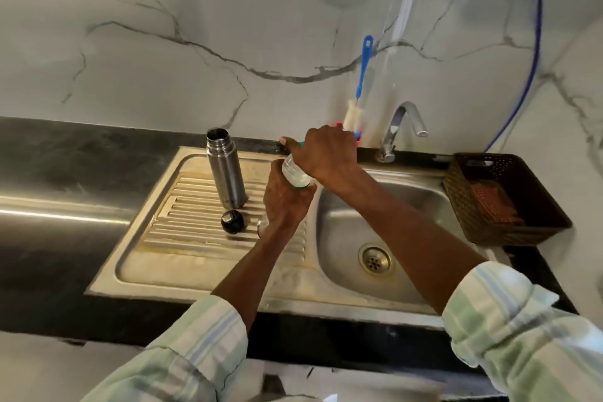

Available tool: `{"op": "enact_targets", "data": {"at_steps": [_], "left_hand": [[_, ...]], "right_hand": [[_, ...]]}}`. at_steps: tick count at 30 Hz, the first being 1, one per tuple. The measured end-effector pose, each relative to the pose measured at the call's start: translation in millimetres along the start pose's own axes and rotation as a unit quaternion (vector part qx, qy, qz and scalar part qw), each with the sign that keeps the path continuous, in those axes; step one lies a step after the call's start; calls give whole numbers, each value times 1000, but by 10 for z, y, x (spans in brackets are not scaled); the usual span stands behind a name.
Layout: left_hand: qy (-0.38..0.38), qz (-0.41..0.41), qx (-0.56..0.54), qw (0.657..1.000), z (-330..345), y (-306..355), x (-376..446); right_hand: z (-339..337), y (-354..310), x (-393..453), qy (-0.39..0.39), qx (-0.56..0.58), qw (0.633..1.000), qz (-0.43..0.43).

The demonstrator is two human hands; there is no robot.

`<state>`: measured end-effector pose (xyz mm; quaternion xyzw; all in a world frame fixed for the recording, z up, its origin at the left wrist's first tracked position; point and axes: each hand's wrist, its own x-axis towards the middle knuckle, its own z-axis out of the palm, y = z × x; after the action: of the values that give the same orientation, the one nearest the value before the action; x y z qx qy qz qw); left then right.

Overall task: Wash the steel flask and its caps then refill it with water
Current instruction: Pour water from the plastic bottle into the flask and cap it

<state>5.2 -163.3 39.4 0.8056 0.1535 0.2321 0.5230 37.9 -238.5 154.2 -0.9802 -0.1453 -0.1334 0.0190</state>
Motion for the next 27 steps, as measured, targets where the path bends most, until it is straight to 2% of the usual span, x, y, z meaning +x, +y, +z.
{"op": "enact_targets", "data": {"at_steps": [3,6,11,13,18,25,27], "left_hand": [[-5,2,0,1000,-202,8,-231],[-13,4,-29,999,-466,-62,-390],[-180,-16,-115,977,-1028,-207,-384],[-214,-12,-104,971,-1175,-221,-359],[-178,-1,-49,983,-1407,-295,-268],[-178,16,-41,983,-1882,-446,34],[-174,34,-36,984,-2004,-546,142]], "right_hand": [[-11,-115,-186,3,31,999,7],[-13,-255,-354,11,60,998,-24],[-47,-388,-563,32,112,983,-144],[-63,-416,-588,18,139,978,-152],[-164,-684,-538,-77,230,967,-77],[-400,-1230,-374,-200,246,939,-134],[-387,-1396,-300,-194,244,944,-113]]}}
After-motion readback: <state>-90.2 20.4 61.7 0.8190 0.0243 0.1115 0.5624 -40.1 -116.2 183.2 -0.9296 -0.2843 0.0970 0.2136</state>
